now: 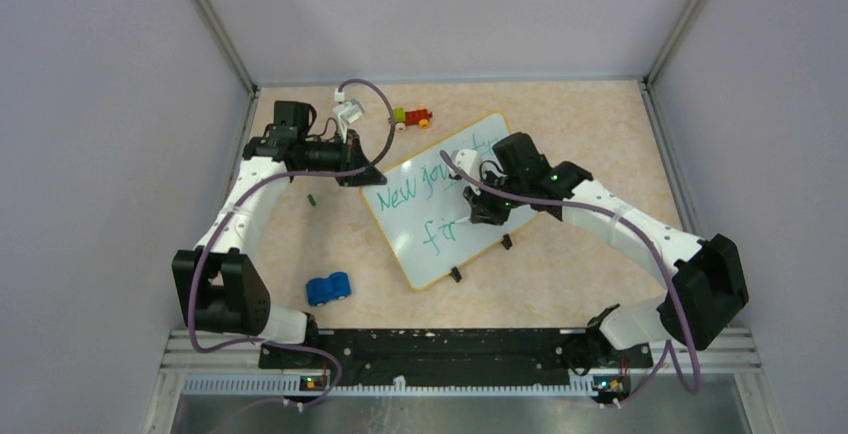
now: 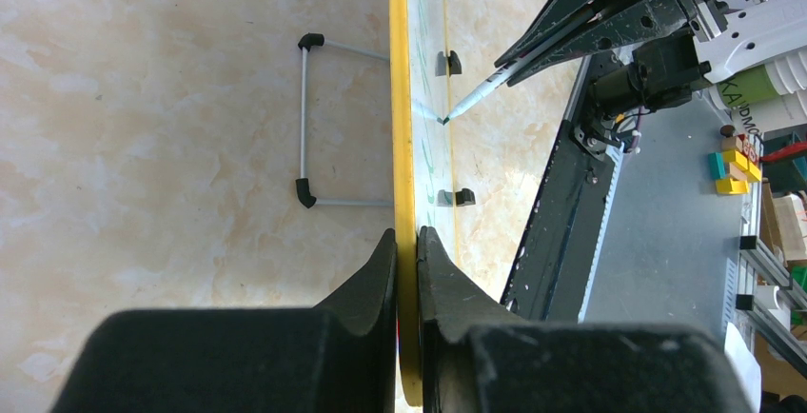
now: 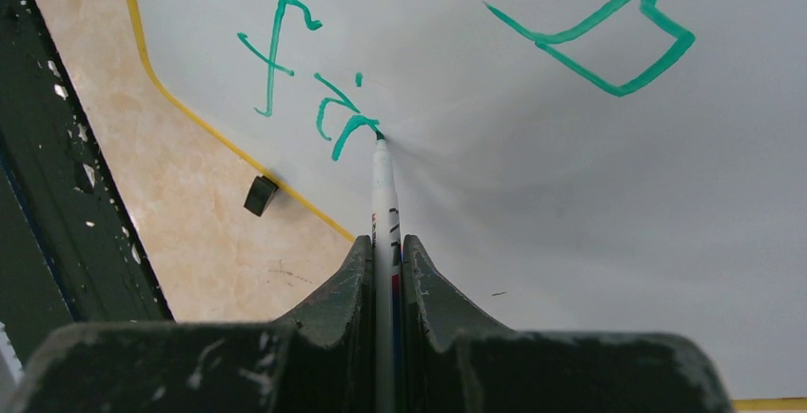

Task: Write a sentence on the whiteboard
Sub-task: Write on the whiteboard at the whiteboard stand.

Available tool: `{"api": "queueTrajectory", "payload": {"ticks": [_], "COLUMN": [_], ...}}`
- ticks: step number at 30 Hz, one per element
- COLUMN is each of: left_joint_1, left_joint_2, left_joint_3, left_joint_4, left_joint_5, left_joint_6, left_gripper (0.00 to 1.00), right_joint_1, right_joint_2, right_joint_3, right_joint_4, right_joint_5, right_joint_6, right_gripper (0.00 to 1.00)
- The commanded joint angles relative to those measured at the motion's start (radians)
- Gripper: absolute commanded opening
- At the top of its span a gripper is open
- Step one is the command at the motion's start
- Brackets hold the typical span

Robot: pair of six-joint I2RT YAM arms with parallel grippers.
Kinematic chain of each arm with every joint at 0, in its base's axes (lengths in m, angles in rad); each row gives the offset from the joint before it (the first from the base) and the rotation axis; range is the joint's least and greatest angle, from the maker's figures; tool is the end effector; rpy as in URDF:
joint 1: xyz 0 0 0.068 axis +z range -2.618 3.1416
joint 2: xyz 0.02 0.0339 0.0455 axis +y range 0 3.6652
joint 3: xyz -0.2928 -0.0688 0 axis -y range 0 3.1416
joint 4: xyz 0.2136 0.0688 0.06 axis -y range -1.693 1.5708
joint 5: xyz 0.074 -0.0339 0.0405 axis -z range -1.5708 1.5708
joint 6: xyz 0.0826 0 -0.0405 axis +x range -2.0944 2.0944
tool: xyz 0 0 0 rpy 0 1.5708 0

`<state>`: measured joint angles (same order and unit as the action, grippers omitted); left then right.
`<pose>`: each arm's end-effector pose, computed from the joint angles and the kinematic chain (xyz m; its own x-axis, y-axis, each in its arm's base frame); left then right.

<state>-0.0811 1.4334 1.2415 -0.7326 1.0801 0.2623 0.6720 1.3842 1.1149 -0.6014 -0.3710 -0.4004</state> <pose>0.2622 -0.0944 0.3316 -0.6213 0.1731 -0.7642 0.7545 0.3953 -0.5239 0.2043 0.2008 0.2868 -0.2538 -0.6661 -0.7014 -0.9359 0.3521 0.0042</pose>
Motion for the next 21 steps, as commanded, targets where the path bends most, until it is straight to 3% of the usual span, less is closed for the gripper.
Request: {"api": "queueTrajectory", "payload": {"ticks": [1, 21], "left_joint_1": [-0.022, -0.022], "left_joint_2": [0.019, 0.019], "left_joint_3": [-0.003, -0.005], "left_joint_4": [-0.001, 0.002], "left_joint_5": [-0.025, -0.025], "left_joint_6": [0.064, 0.061], "left_gripper": [0.0, 0.0], "right_joint_1": [-0.023, -0.018], "right_joint_2": [-0.013, -0.05], "right_joint_3": [0.004, -0.017], "right_joint_4": [0.031, -0.015], "right_joint_5": [0.046, -0.017], "right_joint_6": [-0.028, -0.041], "right_gripper": [0.0, 0.0]}}
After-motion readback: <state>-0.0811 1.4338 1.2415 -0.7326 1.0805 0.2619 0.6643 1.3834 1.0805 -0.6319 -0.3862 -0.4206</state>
